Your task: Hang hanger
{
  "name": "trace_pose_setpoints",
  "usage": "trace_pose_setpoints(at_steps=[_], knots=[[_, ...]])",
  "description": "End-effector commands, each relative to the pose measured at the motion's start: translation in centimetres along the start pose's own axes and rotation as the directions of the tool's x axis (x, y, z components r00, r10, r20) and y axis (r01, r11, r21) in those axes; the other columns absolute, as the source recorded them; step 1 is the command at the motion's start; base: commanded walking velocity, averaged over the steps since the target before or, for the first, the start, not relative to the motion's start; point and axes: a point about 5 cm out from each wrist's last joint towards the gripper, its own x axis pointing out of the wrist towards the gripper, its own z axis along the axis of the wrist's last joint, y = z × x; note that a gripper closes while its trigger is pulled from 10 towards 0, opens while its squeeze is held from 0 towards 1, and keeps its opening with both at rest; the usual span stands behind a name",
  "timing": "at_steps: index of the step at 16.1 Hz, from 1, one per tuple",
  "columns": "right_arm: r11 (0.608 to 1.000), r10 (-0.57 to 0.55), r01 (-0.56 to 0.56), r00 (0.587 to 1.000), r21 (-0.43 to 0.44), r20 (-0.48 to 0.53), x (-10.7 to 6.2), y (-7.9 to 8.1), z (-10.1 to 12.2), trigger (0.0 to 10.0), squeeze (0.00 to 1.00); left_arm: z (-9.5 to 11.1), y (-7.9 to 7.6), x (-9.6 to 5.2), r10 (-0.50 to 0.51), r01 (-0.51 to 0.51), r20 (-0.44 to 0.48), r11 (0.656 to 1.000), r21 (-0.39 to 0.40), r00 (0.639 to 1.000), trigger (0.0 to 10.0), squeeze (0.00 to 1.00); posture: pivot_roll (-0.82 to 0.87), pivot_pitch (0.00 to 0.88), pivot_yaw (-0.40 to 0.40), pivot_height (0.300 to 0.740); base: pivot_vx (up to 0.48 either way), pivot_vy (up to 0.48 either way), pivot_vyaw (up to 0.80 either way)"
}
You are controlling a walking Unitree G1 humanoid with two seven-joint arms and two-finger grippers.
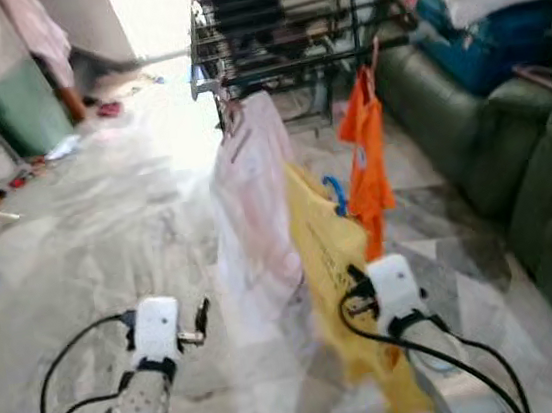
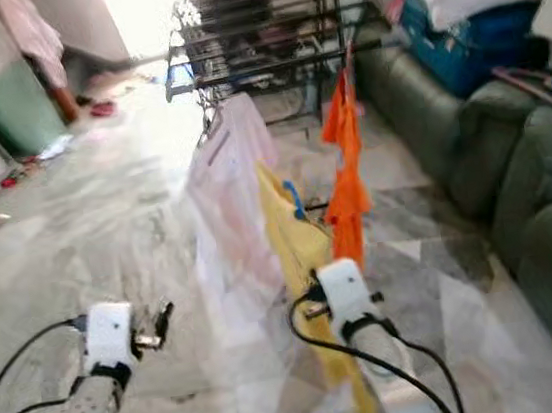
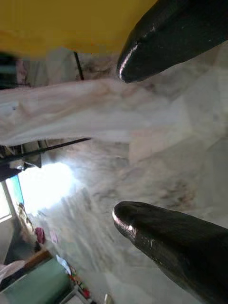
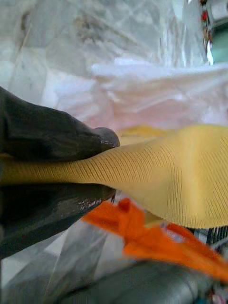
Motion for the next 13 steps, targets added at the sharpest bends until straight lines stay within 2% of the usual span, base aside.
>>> trace_pose_setpoints(at_steps=[1, 9, 13], knots=[[1.000, 0.003, -0.003, 0.998, 0.005, 0.067, 0.38, 0.46, 1.45, 10.0, 0.00, 0.18, 0.57, 0.14, 0.012, -0.012, 0.006, 1.000, 0.014, 1.000, 10.0, 0.00, -0.14, 0.000, 0.078, 0.740, -0.262, 0.000, 0.43], [1.000, -0.014, 0.015, 0.998, -0.011, 0.069, 0.79, 0.05, 1.80, 10.0, 0.00, 0.74, 0.32, 0.73, -0.022, 0.023, 0.042, 1.000, -0.016, 0.999, 10.0, 0.00, -0.15, 0.000, 0.086, 0.740, 0.000, 0.000, 0.00], [1.000, 0.004, -0.002, 0.997, -0.020, 0.075, 0.73, 0.54, 1.94, 10.0, 0.00, 1.00, -0.11, 0.81, -0.048, 0.050, 0.056, 0.998, -0.025, 0.997, 10.0, 0.00, -0.15, 0.000, 0.093, 0.740, 0.000, -0.066, 0.72]])
